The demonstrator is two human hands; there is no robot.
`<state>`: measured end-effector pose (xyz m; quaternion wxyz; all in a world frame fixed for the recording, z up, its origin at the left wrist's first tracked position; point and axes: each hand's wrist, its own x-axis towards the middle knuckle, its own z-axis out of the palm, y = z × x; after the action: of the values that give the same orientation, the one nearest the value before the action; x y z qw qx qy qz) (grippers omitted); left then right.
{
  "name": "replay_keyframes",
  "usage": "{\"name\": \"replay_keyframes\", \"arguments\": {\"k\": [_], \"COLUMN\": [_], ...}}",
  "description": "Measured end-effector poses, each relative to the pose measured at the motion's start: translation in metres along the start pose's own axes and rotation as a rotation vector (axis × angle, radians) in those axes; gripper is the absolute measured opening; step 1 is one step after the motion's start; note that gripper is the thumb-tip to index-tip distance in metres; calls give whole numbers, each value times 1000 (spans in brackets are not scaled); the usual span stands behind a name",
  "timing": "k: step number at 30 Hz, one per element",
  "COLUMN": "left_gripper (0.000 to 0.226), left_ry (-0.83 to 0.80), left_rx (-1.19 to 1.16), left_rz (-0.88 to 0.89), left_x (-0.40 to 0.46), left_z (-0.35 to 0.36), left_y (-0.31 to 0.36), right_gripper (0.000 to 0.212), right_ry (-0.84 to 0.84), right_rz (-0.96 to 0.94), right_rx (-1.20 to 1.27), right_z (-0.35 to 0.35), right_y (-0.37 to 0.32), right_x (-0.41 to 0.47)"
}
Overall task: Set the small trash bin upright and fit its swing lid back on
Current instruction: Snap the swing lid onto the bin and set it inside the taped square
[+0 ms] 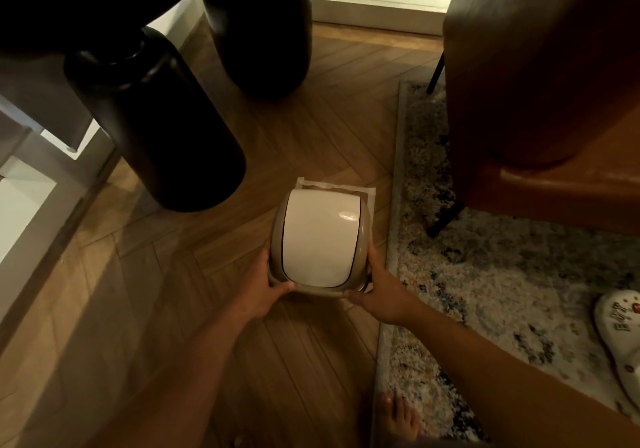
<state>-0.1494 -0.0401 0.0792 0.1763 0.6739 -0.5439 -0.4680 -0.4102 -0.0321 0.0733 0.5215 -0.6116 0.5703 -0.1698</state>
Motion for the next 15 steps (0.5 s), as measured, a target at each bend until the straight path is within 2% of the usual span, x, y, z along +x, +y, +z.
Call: {"name": "replay_keyframes", "arguments": {"k": [3,10,15], "left_gripper": [92,93,93], "left_ry": [9,29,89], "left_rx": [1,-2,99], "left_rz": [11,81,123], "left_x": [10,46,79], "left_z": [1,-1,-5], "left_y": [3,15,29], "right_gripper": [126,120,121], "right_ry": [29,94,85], "right_rz": [-30,-67,-63], "right_rx": [77,108,86], "right_z": [0,-14,-35], "right_y": [4,12,16], "right_x": [6,36,68]}}
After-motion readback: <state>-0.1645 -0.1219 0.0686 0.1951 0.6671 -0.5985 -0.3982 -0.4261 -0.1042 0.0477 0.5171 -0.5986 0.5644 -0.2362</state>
